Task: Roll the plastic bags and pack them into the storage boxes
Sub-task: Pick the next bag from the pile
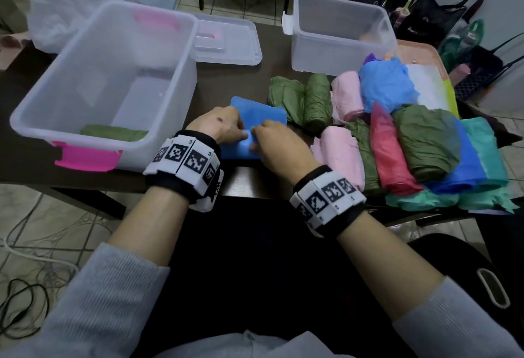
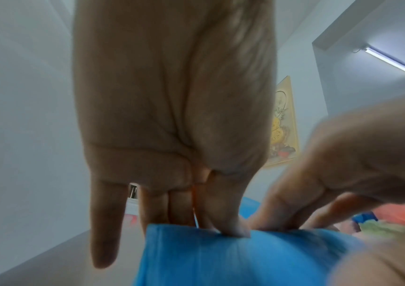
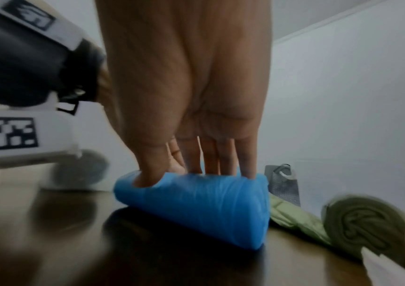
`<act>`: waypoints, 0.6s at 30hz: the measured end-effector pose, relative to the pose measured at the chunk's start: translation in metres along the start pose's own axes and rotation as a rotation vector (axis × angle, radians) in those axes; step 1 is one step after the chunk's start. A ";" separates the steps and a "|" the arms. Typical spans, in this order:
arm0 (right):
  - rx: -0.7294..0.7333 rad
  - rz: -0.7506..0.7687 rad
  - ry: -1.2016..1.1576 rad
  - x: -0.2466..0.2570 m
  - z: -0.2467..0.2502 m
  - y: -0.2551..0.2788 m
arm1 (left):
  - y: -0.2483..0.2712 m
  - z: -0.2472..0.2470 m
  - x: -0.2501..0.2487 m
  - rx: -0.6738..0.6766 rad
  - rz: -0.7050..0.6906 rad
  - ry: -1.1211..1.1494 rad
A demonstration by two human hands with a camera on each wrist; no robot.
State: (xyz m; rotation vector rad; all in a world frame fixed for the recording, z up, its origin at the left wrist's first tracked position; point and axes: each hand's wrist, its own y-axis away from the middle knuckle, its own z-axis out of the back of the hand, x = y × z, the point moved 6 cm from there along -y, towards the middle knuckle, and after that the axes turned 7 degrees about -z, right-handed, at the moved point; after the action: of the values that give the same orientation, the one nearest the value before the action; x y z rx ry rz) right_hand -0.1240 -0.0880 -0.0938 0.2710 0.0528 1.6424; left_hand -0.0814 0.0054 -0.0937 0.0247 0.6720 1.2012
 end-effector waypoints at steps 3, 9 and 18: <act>-0.044 0.036 0.146 0.006 -0.017 0.009 | 0.001 -0.002 0.001 -0.042 -0.007 0.022; -0.013 0.008 0.043 -0.001 -0.005 -0.008 | 0.011 0.004 -0.010 -0.212 -0.116 0.000; 0.286 0.004 0.019 -0.014 0.007 -0.019 | 0.022 -0.003 -0.006 -0.060 -0.148 0.046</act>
State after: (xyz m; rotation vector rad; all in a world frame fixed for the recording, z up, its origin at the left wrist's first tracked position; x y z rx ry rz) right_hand -0.1030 -0.1011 -0.0925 0.4728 0.3032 1.6402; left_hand -0.1031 0.0080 -0.0855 -0.1019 0.6661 1.0814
